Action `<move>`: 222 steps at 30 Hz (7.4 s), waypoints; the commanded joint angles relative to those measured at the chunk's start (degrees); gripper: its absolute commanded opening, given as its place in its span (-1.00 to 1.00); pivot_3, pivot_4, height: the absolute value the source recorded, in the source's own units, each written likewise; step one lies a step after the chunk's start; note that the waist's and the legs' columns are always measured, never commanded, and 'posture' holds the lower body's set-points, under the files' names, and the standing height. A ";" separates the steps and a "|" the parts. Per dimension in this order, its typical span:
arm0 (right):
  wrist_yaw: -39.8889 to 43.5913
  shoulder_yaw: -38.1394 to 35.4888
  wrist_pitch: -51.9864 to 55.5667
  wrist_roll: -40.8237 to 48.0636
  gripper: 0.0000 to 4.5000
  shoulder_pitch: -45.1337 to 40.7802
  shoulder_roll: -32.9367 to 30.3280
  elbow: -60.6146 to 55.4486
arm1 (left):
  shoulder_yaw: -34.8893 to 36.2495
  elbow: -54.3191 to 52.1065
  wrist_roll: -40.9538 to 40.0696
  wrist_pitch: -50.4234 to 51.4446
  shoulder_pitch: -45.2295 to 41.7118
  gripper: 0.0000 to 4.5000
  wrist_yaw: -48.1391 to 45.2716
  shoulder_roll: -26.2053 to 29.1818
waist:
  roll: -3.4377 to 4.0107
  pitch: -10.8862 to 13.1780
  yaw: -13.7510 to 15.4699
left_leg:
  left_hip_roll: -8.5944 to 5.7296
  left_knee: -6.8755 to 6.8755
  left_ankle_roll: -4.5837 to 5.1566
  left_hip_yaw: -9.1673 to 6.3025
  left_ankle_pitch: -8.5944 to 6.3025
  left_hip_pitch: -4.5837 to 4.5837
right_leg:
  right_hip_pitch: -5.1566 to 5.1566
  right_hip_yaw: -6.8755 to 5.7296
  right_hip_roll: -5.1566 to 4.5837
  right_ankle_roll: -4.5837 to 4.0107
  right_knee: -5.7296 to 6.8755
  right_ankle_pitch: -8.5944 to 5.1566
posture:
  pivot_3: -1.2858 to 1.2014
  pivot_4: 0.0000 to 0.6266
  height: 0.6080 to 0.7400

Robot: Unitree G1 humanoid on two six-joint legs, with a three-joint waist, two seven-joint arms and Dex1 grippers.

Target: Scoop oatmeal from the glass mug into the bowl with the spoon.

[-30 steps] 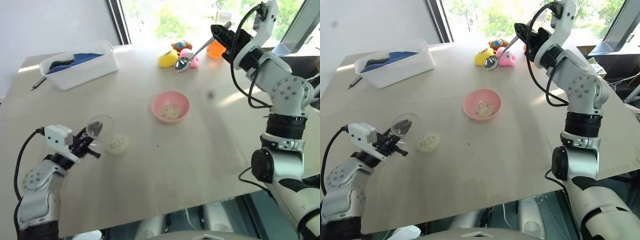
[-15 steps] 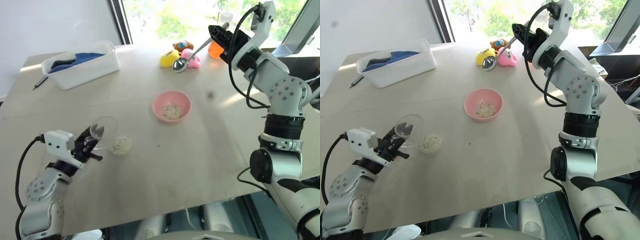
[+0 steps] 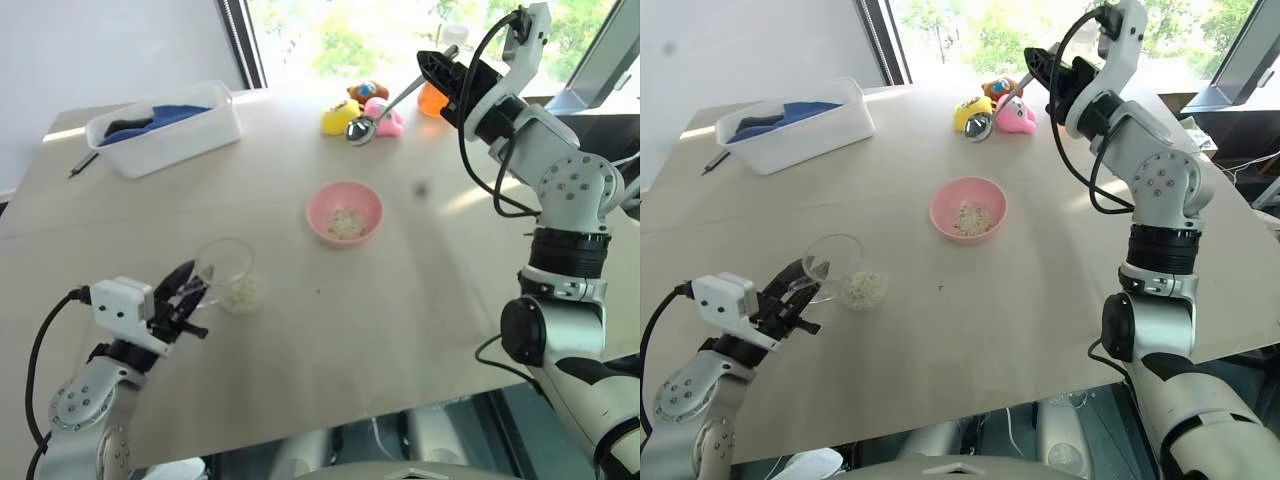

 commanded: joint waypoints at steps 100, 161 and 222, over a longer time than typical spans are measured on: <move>0.59 -0.20 -0.11 0.55 -1.00 -0.53 -0.15 -0.15 | -2.45 -1.66 4.80 -5.49 4.11 -0.45 3.91 -6.83 | 0.00 0.00 0.51 | 0.00 -0.02 0.00 0.01 0.00 -0.01 | 0.01 0.00 0.03 0.00 -0.04 0.00 | 0.03 -0.52 1.00; -1.06 -0.48 -0.53 0.85 -1.00 1.15 0.44 -2.37 | -5.71 11.78 4.00 -4.95 -9.93 0.26 -7.73 2.88 | 0.03 0.02 0.43 | -0.01 -0.03 0.00 -0.01 0.00 -0.01 | 0.00 -0.02 0.07 0.00 -0.04 0.00 | 0.03 -0.52 1.00; -2.83 -0.34 0.08 2.47 -1.00 0.84 3.25 -4.95 | -7.99 13.93 18.02 -7.74 -26.06 -0.97 16.06 -4.13 | 0.11 -0.04 0.24 | -0.04 0.01 0.00 -0.03 0.00 -0.03 | -0.02 -0.04 0.06 0.01 -0.02 0.00 | 0.03 -0.52 1.00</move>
